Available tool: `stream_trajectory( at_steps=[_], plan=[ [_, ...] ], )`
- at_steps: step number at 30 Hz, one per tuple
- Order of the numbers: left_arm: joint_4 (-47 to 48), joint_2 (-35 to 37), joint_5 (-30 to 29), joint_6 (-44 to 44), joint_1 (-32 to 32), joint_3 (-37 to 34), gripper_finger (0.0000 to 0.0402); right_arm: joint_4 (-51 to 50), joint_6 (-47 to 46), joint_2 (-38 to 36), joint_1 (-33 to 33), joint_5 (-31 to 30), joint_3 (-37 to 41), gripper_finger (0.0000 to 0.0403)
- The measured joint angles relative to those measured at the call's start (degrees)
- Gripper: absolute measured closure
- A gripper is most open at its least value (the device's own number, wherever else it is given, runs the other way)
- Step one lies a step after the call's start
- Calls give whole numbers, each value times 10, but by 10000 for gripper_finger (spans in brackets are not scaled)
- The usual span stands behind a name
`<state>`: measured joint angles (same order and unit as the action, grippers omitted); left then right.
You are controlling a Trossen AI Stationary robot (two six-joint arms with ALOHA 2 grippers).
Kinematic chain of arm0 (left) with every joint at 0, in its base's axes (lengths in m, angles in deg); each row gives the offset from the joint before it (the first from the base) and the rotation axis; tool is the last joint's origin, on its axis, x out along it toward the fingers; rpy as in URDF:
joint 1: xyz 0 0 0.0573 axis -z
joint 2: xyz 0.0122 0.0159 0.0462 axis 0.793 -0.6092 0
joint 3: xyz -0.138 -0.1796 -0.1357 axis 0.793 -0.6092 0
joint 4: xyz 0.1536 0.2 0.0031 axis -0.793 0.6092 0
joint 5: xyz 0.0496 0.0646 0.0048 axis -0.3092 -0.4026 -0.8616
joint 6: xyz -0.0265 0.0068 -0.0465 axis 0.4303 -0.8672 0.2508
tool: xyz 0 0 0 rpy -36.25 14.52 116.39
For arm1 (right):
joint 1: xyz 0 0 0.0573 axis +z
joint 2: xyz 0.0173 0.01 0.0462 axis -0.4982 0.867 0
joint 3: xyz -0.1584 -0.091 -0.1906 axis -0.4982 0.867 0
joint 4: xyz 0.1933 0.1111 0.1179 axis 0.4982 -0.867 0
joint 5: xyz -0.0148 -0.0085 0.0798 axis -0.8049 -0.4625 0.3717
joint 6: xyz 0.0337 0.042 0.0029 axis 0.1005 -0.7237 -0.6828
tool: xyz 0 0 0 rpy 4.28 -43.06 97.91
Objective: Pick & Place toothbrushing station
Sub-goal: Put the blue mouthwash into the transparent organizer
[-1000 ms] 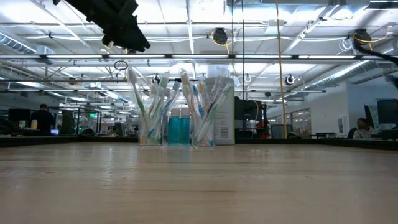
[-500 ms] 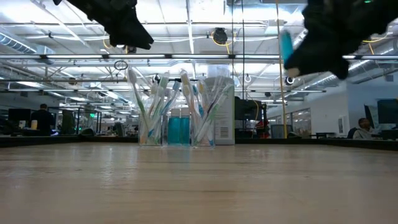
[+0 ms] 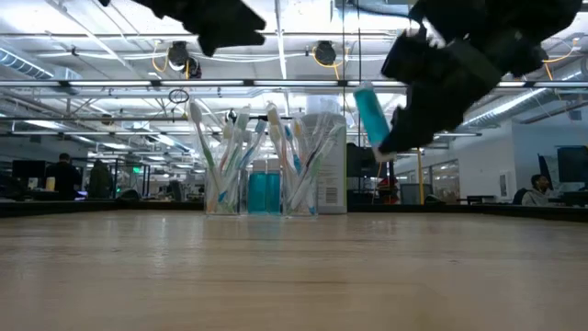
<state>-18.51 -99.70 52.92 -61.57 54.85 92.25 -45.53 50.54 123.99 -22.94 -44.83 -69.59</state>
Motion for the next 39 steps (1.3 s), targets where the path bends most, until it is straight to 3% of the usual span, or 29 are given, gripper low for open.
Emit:
stream_trajectory(
  at_steps=[6, 13, 22, 30, 39],
  plan=[
    [-64, -84, -1, -136, 15, 0, 220, 66, 85, 75, -41, 57, 0, 308],
    [-141, -185, 5, -139, 15, 0, 216, 77, 126, 102, -69, 70, 0, 307],
    [-283, -272, 111, -185, 1, 3, 150, 83, 128, 102, -70, 84, 0, 307],
    [-269, -340, 150, -236, -12, 74, 119, 154, 148, 101, -70, 160, 0, 307],
    [-143, -346, 154, -243, -4, 121, 171, 163, 171, 100, -74, 158, 0, 307]
  ],
)
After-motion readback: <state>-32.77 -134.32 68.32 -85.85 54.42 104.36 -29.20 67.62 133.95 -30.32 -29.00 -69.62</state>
